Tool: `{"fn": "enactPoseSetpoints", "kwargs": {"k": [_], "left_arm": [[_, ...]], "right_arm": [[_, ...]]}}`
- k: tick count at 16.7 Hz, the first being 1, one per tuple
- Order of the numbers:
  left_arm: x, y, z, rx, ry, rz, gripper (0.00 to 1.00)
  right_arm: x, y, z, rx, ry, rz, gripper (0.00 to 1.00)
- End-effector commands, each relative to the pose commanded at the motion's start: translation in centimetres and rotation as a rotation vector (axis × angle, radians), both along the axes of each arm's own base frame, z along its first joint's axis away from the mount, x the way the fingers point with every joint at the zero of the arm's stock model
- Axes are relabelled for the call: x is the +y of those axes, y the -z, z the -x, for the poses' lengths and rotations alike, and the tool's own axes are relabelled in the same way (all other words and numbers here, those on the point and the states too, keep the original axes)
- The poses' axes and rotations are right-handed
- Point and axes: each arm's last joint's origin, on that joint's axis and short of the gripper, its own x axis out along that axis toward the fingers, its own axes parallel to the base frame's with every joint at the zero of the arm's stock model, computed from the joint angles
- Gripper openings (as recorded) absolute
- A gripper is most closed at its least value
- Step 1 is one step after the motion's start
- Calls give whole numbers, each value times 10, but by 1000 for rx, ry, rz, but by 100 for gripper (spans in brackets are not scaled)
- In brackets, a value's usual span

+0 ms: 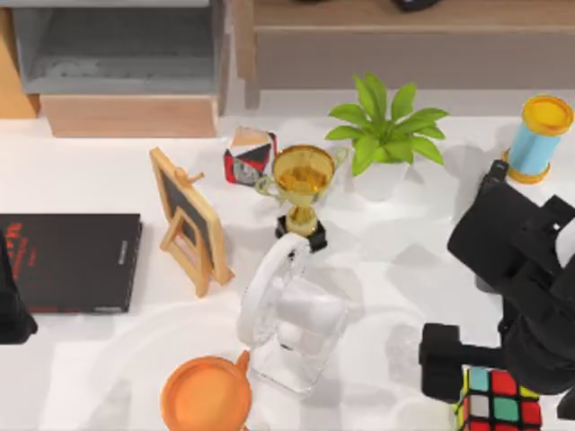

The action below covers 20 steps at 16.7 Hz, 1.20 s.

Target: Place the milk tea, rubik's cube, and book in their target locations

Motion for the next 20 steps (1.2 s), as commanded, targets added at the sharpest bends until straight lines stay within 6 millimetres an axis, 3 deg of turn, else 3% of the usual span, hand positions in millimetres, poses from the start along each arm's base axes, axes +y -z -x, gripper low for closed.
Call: {"fn": "enactPoseSetpoints", "kwargs": {"k": [4, 8, 20], "left_arm": [[0, 0, 0, 0, 0, 0, 100], [0, 0, 0, 0, 0, 0, 100], [0, 0, 0, 0, 0, 0, 100]], "right_arm": [[-1, 25, 1, 2, 0, 2, 100], [-1, 26, 2, 2, 0, 2, 100], [-1, 26, 2, 2, 0, 2, 10]]}}
